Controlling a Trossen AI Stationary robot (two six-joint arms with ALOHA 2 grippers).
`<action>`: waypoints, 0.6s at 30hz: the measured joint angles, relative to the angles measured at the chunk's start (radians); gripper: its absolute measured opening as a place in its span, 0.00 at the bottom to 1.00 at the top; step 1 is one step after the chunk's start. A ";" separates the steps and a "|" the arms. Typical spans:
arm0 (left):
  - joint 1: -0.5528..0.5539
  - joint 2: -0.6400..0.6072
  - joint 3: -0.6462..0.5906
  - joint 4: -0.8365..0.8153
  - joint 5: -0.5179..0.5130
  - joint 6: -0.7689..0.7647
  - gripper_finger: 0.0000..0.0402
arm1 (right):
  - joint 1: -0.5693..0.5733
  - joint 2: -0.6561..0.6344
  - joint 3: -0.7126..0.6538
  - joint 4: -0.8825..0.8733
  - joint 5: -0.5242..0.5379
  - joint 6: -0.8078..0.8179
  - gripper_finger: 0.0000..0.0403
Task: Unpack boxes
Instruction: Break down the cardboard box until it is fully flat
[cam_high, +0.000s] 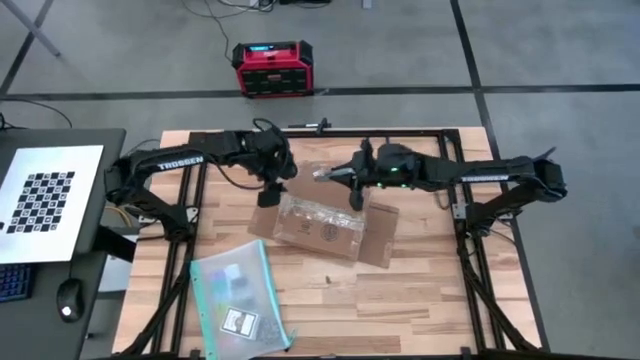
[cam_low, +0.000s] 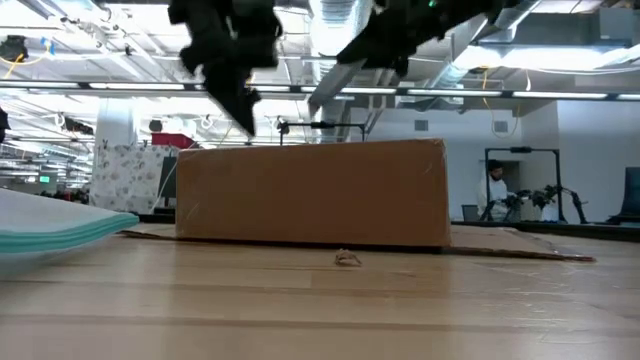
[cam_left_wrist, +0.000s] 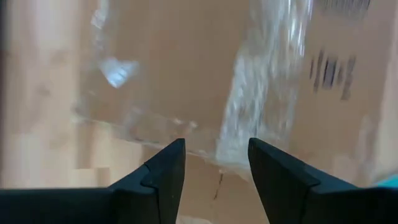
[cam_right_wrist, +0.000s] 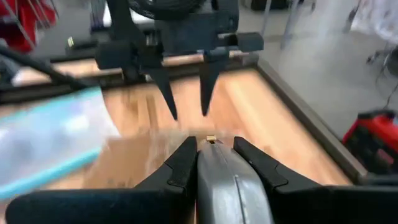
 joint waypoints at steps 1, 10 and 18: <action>0.000 0.001 -0.033 0.011 0.003 0.018 0.39 | 0.003 0.018 -0.001 0.003 -0.005 0.001 0.18; -0.061 0.002 -0.120 0.101 0.036 -0.001 0.37 | 0.043 0.116 -0.001 0.073 -0.023 0.027 0.18; -0.103 0.002 -0.202 0.189 0.005 0.023 0.37 | 0.063 0.195 0.000 0.172 -0.023 0.046 0.18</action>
